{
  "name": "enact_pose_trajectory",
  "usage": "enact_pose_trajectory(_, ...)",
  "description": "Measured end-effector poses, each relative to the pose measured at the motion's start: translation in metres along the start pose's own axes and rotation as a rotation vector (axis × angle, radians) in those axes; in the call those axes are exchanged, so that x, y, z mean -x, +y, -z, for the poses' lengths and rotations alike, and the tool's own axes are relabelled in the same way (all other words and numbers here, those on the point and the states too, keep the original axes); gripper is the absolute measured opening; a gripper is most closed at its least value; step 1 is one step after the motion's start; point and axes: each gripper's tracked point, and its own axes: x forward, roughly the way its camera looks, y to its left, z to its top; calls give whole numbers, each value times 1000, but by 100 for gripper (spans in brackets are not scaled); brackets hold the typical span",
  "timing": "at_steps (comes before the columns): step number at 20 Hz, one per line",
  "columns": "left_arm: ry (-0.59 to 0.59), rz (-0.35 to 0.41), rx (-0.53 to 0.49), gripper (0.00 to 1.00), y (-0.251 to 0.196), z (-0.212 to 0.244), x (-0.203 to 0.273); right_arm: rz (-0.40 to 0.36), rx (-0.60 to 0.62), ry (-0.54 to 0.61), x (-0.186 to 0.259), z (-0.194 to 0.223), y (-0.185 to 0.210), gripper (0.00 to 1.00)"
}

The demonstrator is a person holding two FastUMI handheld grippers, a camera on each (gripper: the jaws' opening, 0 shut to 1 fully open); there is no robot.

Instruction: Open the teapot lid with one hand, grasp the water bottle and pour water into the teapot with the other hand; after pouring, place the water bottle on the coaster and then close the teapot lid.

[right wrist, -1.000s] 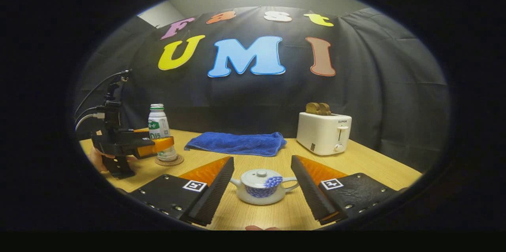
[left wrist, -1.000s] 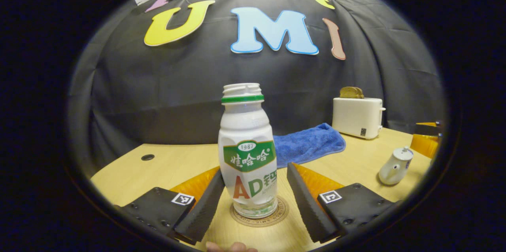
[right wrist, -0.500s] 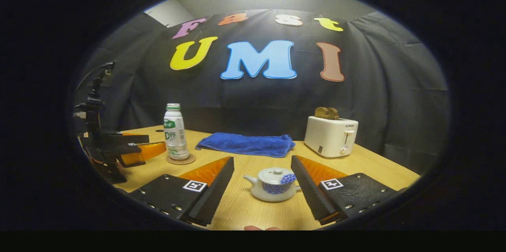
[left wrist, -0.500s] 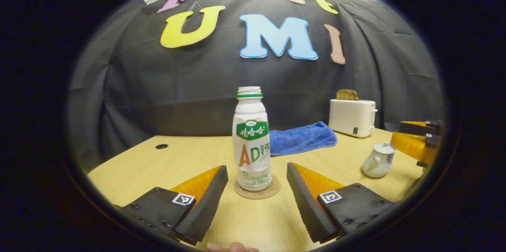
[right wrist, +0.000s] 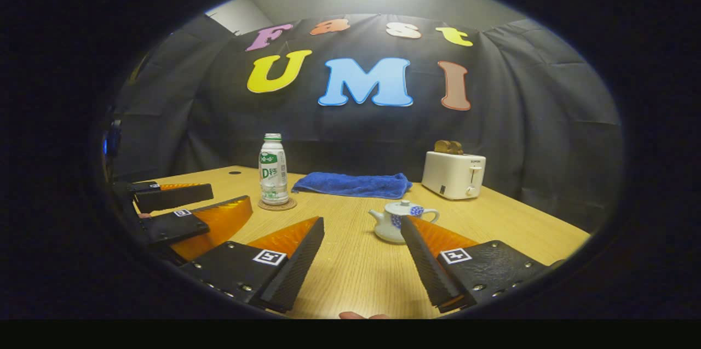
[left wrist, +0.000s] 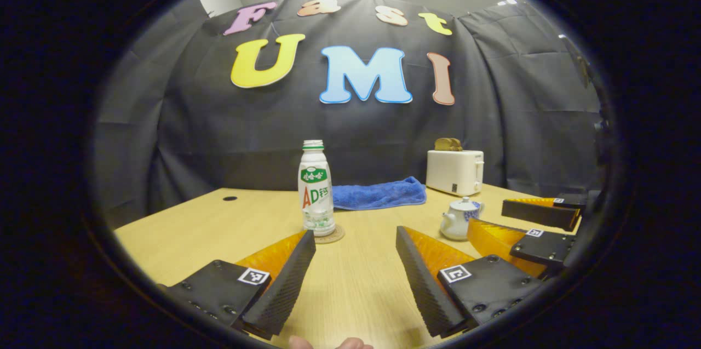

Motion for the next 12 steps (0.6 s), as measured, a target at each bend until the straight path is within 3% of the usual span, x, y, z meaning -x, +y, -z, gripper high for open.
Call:
enact_pose_trajectory(1, -11, -11, 11, 100, -3, -2, 5, -8, -15, -14, 6, 1, 5, 87)
enact_pose_trajectory(2, -25, -14, 15, 92, -7, -8, 11, -7, -35, -34, 10, -1, 6, 88)
enact_pose_trajectory(3, -36, -21, 22, 100, -7, -8, 15, 2, -91, -40, 14, -3, 1, 89)
enact_pose_trajectory(7, -32, -24, 9, 100, -12, -5, 27, 59, -104, -38, 15, -2, -9, 95)
enact_pose_trajectory(12, -30, -5, 7, 100, -18, -3, 25, 26, -79, -43, 19, -2, -6, 95)
